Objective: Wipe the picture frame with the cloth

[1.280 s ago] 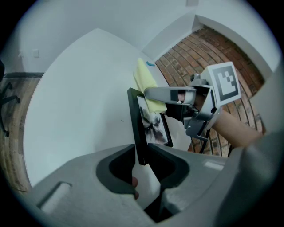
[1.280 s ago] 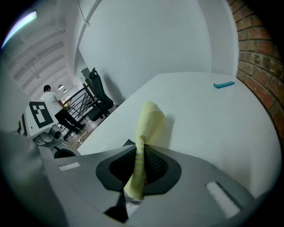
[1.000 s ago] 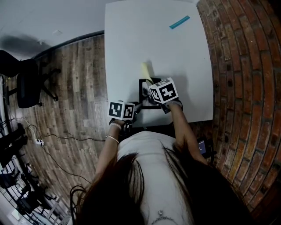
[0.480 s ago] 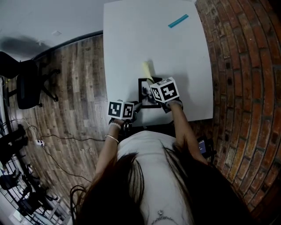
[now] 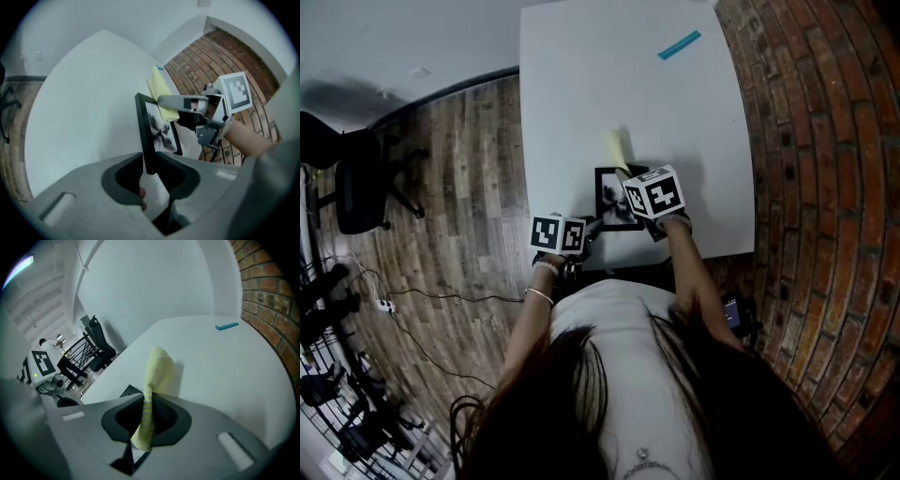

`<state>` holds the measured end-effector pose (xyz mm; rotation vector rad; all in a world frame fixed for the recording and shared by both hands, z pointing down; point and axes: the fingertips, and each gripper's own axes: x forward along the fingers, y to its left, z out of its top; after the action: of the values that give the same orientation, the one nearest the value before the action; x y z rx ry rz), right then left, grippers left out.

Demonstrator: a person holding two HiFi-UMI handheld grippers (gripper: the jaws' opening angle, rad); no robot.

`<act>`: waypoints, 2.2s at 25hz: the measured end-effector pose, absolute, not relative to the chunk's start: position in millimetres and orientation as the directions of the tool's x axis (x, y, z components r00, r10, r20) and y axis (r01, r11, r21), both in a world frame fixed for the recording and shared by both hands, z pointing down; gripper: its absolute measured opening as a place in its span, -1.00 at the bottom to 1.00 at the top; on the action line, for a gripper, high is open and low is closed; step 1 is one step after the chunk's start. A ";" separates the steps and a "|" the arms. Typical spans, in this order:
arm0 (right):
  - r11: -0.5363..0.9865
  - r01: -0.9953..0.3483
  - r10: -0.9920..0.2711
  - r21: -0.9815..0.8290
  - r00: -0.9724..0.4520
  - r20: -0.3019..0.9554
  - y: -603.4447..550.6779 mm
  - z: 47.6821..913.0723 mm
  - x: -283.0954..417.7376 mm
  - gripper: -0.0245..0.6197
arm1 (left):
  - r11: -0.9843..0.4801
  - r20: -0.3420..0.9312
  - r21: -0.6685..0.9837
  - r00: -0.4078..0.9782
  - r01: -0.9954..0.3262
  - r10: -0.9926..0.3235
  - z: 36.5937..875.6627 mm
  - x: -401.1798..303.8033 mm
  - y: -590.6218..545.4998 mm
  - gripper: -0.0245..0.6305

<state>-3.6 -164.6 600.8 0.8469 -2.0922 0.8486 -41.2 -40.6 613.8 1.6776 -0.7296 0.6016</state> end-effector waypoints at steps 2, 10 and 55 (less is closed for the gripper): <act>0.566 -0.769 -0.297 -0.298 -0.528 0.796 -164.8 601.1 -2.6 -0.81 | -0.154 0.722 0.657 0.675 -0.738 -0.153 613.8 -41.2 -41.0 -0.65; 0.558 -0.774 -0.306 -0.300 -0.527 0.793 -165.6 600.8 1.0 -0.81 | -0.151 0.723 0.657 0.674 -0.739 -0.154 614.0 -41.3 -40.7 -0.65; 0.495 -0.816 -0.341 -0.299 -0.499 0.797 -168.8 602.5 26.2 -0.81 | -0.135 0.733 0.647 0.661 -0.750 -0.163 614.0 -42.4 -43.0 -0.65</act>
<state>26.2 -168.8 602.5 0.9471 -2.0619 0.8996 -42.4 -43.0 614.0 1.6608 -0.7551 0.6010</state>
